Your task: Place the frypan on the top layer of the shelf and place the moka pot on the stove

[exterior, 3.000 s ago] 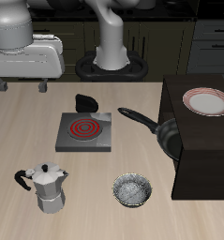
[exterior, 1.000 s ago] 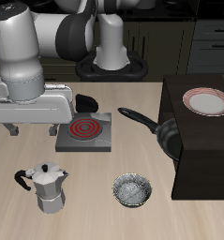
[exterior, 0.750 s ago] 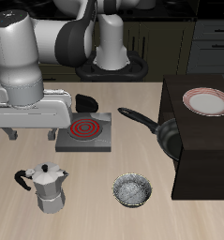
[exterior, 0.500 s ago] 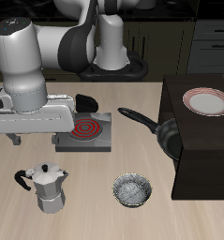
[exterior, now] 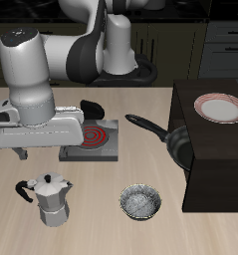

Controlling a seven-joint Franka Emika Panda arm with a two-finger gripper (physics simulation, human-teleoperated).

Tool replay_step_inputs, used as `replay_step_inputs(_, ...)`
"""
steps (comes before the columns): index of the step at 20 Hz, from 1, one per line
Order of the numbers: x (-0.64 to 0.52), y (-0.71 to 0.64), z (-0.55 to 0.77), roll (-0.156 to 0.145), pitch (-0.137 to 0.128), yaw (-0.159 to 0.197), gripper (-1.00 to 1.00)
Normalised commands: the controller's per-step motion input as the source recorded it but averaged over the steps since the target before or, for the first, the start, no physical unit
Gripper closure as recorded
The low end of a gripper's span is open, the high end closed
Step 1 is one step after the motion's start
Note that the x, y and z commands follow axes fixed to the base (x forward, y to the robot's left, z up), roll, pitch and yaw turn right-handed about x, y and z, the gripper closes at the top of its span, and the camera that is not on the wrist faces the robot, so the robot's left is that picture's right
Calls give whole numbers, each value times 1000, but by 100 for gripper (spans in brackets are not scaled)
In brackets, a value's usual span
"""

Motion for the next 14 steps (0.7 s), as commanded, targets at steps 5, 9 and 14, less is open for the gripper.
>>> replay_step_inputs(5,4,-29,-57,-10,-9,1,-100)
replay_step_inputs(9,-34,27,-180,3,-15,34,-100)
replay_step_inputs(14,68,-81,-146,-3,20,-26,-100)
